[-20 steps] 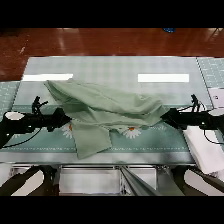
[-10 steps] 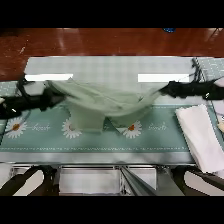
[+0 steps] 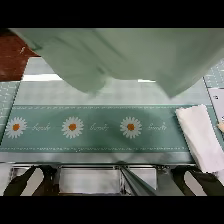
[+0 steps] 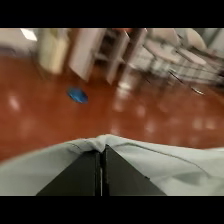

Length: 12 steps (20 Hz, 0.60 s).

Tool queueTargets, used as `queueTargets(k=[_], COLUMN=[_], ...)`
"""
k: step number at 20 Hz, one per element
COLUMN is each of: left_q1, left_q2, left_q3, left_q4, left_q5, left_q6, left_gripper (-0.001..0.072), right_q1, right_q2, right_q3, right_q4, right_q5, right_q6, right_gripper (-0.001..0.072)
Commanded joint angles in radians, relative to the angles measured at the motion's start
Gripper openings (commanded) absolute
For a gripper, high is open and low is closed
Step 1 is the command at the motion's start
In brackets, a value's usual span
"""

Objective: Fold the shirts.

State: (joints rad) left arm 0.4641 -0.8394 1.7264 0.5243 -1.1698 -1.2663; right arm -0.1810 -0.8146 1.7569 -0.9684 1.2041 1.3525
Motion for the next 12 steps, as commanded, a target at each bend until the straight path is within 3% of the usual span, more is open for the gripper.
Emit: queueTargets(k=[1,5,12], left_q1=[0.032,-0.053,-0.406], left_q2=[0.1,0.248,0.314], left_q3=[0.249,0.275,0.192], left_q4=[0.221,0.463,0.792], left_q5=[-0.019,-0.036,-0.23], left_q6=[-0.079,-0.104,-0.171], left_gripper=[0.0015,0.0015,0.0016], right_q1=[0.001,0.001,0.001], right_q2=[0.17,0.293,0.323], right_q3=[0.085,0.085,0.013], right_q4=[-0.065,-0.142,-0.14], right_q5=[0.066,0.14,0.24], right_q6=[0.031,0.058,0.081], right_gripper=[0.0019,0.0019,0.0019])
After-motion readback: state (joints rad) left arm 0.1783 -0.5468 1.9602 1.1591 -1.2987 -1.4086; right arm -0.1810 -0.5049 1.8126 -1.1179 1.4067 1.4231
